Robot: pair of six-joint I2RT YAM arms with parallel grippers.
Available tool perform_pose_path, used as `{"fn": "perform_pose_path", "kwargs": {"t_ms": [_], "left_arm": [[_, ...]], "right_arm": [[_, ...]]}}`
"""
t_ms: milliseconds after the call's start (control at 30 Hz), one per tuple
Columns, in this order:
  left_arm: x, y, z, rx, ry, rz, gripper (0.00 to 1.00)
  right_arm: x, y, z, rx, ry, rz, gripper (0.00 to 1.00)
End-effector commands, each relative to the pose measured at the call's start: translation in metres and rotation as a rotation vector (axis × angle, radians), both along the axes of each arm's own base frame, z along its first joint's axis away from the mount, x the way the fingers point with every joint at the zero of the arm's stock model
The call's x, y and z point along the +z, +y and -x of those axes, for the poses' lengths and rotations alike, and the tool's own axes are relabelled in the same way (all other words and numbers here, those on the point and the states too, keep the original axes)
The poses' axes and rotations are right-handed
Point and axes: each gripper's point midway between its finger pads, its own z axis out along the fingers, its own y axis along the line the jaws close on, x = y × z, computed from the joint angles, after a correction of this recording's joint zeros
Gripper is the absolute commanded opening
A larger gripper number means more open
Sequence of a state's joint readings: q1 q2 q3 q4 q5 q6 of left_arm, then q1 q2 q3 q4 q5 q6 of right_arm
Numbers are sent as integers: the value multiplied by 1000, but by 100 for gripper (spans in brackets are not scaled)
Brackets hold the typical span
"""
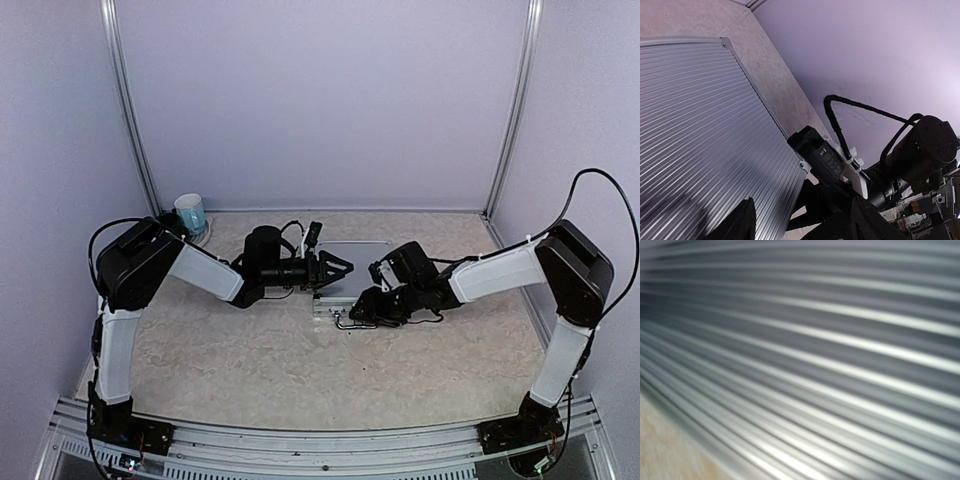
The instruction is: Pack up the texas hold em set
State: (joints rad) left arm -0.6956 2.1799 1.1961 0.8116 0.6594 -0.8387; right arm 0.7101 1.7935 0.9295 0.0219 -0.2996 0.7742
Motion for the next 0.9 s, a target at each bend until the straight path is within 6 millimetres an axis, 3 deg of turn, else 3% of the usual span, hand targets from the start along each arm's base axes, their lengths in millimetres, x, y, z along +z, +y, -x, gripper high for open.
{"fn": "perform_pose_path", "kwargs": {"t_ms": [0, 233, 633, 867], "left_arm": [[-47, 10, 6, 4, 97, -82, 64], [-47, 14, 5, 10, 100, -77, 64], [-40, 17, 3, 14, 91, -70, 64], [-39, 18, 3, 16, 89, -69, 64]], "right_arm": [[3, 15, -7, 31, -35, -33, 49], [19, 25, -6, 62, -58, -108, 50], [75, 25, -7, 44, -128, -213, 51], [72, 29, -9, 67, -130, -202, 51]]}}
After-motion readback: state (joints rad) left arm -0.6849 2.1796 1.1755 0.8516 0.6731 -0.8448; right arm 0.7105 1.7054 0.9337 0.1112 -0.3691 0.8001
